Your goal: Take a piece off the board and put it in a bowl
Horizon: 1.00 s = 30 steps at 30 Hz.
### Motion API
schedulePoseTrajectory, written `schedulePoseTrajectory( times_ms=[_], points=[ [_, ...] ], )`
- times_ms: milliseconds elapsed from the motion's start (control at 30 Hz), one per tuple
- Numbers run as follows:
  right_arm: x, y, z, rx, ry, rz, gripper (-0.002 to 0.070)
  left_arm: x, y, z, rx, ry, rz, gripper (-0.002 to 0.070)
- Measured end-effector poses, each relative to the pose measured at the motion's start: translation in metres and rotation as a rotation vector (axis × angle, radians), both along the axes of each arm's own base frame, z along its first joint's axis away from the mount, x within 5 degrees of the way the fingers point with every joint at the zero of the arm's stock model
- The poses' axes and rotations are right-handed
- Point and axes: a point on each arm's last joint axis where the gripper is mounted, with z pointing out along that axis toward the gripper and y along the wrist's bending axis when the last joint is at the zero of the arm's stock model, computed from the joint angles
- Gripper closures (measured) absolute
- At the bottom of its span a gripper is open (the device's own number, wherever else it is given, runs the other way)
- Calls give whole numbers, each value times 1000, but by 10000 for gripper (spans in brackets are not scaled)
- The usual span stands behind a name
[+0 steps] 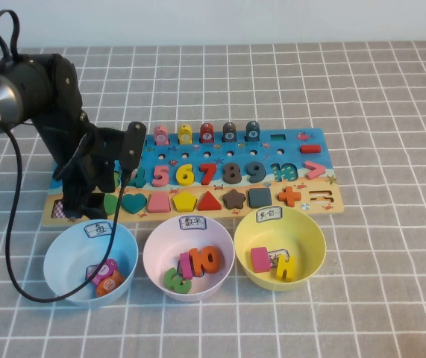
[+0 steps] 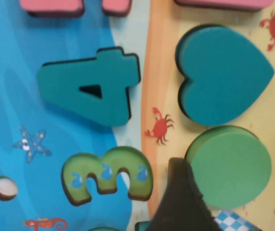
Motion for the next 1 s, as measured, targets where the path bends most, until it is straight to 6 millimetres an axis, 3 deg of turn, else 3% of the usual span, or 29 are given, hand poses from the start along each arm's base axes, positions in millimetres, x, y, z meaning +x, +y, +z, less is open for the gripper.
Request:
schedulePoseTrajectory(
  times_ms=[833, 1000],
  points=[
    [0, 0, 0, 0, 0, 0, 694, 1, -1, -7, -9, 18, 5, 256],
    [0, 0, 0, 0, 0, 0, 694, 1, -1, -7, -2, 17, 3, 322]
  ],
)
